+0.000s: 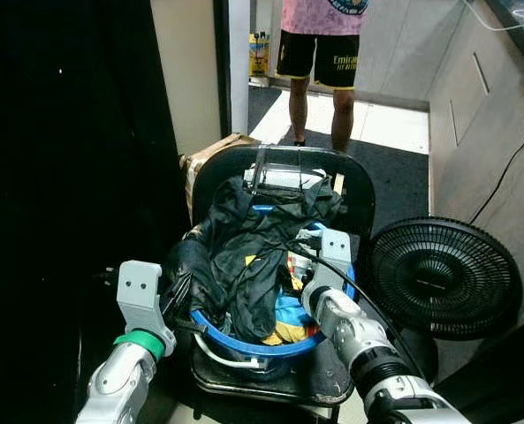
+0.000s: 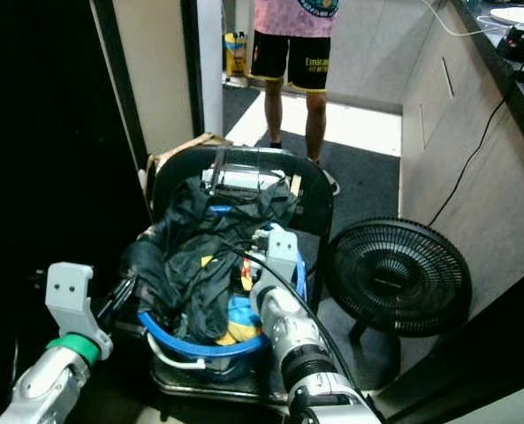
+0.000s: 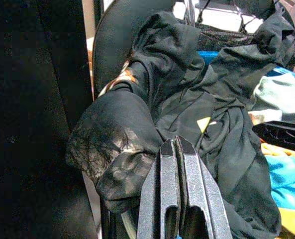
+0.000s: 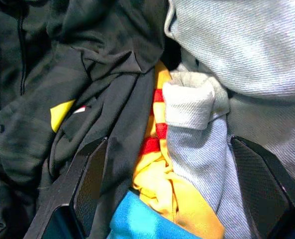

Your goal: Clothes washing

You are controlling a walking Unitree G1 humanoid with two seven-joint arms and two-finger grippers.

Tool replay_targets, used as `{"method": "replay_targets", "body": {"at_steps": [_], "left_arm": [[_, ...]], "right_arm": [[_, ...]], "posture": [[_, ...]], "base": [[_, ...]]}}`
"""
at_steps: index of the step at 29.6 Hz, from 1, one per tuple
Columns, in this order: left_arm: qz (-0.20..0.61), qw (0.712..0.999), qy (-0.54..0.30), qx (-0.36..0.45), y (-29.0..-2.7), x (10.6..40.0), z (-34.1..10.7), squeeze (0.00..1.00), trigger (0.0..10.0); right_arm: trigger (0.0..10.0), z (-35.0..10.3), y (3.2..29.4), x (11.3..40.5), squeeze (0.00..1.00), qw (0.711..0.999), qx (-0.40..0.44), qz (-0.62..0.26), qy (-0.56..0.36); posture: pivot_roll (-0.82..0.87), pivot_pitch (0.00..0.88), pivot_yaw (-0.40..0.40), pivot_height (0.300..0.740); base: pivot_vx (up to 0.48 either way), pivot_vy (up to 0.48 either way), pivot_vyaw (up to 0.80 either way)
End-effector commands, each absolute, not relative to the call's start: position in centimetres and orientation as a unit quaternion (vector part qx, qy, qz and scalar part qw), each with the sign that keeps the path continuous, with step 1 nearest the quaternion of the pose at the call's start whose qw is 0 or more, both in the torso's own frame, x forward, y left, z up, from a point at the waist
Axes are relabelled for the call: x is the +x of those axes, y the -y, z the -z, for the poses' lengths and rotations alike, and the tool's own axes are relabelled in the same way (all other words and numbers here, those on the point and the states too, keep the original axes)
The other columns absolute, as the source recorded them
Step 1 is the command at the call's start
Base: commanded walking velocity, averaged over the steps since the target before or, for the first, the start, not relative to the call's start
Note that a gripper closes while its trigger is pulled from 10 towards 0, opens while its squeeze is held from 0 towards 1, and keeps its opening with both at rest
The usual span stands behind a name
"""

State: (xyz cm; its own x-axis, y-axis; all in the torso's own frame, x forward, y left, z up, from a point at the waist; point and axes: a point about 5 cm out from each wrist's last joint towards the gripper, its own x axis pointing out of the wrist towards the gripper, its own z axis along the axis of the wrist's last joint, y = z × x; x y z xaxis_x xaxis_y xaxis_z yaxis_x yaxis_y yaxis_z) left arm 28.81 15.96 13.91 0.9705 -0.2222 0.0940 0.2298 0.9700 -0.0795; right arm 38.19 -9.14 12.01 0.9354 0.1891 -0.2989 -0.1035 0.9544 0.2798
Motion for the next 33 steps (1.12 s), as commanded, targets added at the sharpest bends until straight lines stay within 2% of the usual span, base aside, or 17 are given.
{"method": "replay_targets", "body": {"at_steps": [1, 4, 6, 7, 10, 17, 20, 25, 26, 27, 28, 29, 33], "left_arm": [[0.118, 0.992, 0.02, -0.043, -16.1, 28.4, -13.2, 0.0, 10.0], [0.124, 0.991, 0.011, -0.037, -16.0, 28.3, -13.1, 0.0, 10.0], [0.133, 0.991, 0.004, -0.03, -16.0, 28.3, -12.9, 0.0, 10.0], [0.133, 0.991, 0.004, -0.03, -16.0, 28.3, -12.9, 0.0, 10.0], [0.142, 0.99, -0.007, -0.019, -15.9, 28.2, -12.7, 0.0, 10.0], [0.147, 0.989, -0.008, -0.016, -15.8, 28.2, -12.7, 0.0, 10.0], [0.153, 0.988, -0.01, -0.012, -15.6, 28.0, -12.6, 0.0, 10.0], [0.156, 0.988, -0.011, -0.012, -15.5, 28.0, -12.6, 0.0, 10.0], [0.158, 0.987, -0.012, -0.012, -15.4, 28.0, -12.6, 0.0, 10.0], [0.16, 0.987, -0.012, -0.011, -15.4, 28.0, -12.6, 0.0, 10.0], [0.16, 0.987, -0.012, -0.011, -15.4, 28.0, -12.6, 0.0, 10.0], [0.163, 0.987, -0.013, -0.009, -15.3, 28.0, -12.5, 0.0, 10.0], [0.169, 0.986, -0.014, -0.006, -15.1, 27.9, -12.5, 0.0, 10.0]], "right_arm": [[10.0, -11.2, 8.5, 37.9, 0.0, 0.971, 0.128, -0.083, -0.186], [10.0, -11.0, 8.1, 37.8, 0.0, 0.969, 0.114, -0.094, -0.198], [10.0, -10.5, 7.3, 37.4, 0.0, 0.97, 0.035, -0.127, -0.204], [10.0, -10.5, 7.3, 37.4, 0.0, 0.97, 0.035, -0.127, -0.204], [10.0, -9.7, 6.1, 36.7, 0.0, 0.958, -0.096, -0.187, -0.194], [10.0, -9.1, 5.5, 36.2, 0.0, 0.946, -0.143, -0.218, -0.195], [10.0, -8.0, 4.5, 35.1, 0.0, 0.92, -0.206, -0.272, -0.192], [10.0, -7.6, 4.2, 34.8, 0.0, 0.912, -0.216, -0.29, -0.192], [5.5, -7.6, 4.1, 34.7, 0.0, 0.91, -0.217, -0.298, -0.192], [1.6, -7.5, 3.9, 34.6, 0.0, 0.907, -0.216, -0.305, -0.192], [1.6, -7.5, 3.9, 34.6, 0.0, 0.907, -0.216, -0.305, -0.192], [0.2, -7.5, 3.8, 34.5, 0.0, 0.905, -0.217, -0.313, -0.19], [0.0, -7.5, 3.6, 34.4, 0.0, 0.901, -0.219, -0.327, -0.184]], "posture": [[0.03, 0.209, 0.081, 0.74], [0.03, 0.212, 0.087, 0.74], [0.04, 0.216, 0.092, 0.74], [0.04, 0.216, 0.092, 0.74], [0.04, 0.216, 0.094, 0.74], [0.04, 0.215, 0.095, 0.74], [0.04, 0.213, 0.095, 0.74], [0.04, 0.211, 0.095, 0.74], [0.03, 0.21, 0.096, 0.74], [0.03, 0.21, 0.096, 0.74], [0.03, 0.21, 0.096, 0.74], [0.03, 0.206, 0.095, 0.74], [0.04, 0.205, 0.095, 0.74]], "base": [[0.0, 0.0, 0.0], [0.0, 0.0, 0.0], [0.0, 0.0, 0.0], [0.0, 0.0, 0.0], [0.0, 0.0, 0.0], [0.0, 0.0, 0.0], [0.0, 0.0, 0.0], [0.0, 0.0, 0.0], [0.0, 0.0, 0.0], [0.0, 0.0, 0.0], [0.0, 0.0, 0.0], [0.0, 0.0, 0.0], [0.0, 0.0, 0.0]]}}
